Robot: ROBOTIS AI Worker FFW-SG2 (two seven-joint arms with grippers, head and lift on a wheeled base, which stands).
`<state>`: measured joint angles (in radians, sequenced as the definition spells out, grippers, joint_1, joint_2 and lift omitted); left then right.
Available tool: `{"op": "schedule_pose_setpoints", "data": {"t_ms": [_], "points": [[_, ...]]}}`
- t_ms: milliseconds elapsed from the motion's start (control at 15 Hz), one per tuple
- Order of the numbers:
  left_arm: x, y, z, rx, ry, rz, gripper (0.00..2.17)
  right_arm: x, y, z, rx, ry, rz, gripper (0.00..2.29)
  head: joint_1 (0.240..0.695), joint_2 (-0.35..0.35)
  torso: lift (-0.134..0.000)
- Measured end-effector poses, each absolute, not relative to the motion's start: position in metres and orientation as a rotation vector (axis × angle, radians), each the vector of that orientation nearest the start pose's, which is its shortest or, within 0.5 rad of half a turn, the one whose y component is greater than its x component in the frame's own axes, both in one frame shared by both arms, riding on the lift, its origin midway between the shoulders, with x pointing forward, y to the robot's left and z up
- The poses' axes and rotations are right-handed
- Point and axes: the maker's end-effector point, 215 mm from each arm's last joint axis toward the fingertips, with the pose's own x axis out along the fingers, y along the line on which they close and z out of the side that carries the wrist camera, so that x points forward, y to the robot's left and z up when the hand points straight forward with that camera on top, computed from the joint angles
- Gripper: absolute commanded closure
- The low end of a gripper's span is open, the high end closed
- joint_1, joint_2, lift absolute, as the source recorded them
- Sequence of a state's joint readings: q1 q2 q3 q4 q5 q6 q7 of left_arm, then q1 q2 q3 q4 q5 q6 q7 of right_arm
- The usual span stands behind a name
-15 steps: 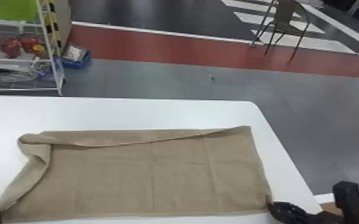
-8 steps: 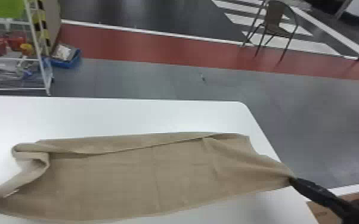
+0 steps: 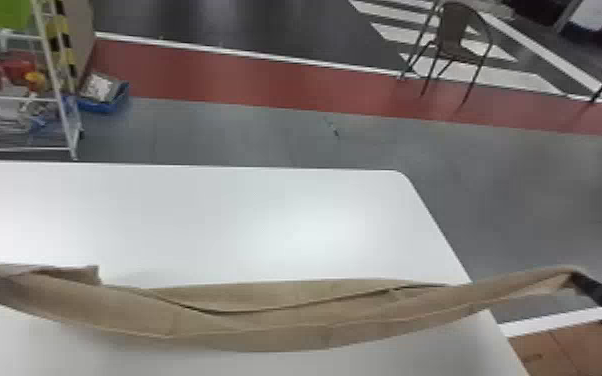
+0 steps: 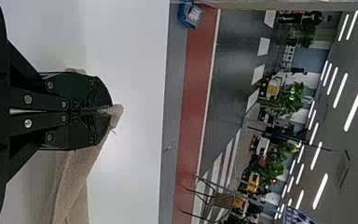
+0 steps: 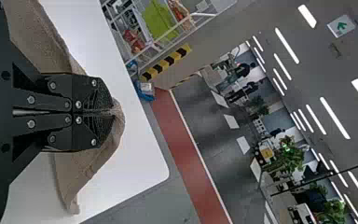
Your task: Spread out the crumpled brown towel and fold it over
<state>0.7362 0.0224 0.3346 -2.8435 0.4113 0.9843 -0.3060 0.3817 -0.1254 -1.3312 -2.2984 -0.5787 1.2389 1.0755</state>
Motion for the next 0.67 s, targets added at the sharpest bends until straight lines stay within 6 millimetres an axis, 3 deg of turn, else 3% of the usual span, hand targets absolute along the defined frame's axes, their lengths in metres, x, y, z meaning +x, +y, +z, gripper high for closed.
{"op": "schedule_pose_setpoints", "data": {"t_ms": [333,467,667], "points": [[0.324,0.208,-0.232,-0.246,0.370,-0.302,1.70,0.251,-0.512,-0.194,0.608,0.159,0.180,1.54,0.695,-0.350,-0.123],[0.322,0.214,-0.231,-0.230,0.390,-0.275,1.70,0.257,-0.507,-0.194,0.648,0.159,0.189,1.54,0.695,-0.350,-0.123],[0.326,0.241,-0.238,-0.201,0.426,-0.190,1.70,0.285,-0.501,-0.211,0.653,0.208,0.163,1.54,0.695,-0.350,-0.123]]}}
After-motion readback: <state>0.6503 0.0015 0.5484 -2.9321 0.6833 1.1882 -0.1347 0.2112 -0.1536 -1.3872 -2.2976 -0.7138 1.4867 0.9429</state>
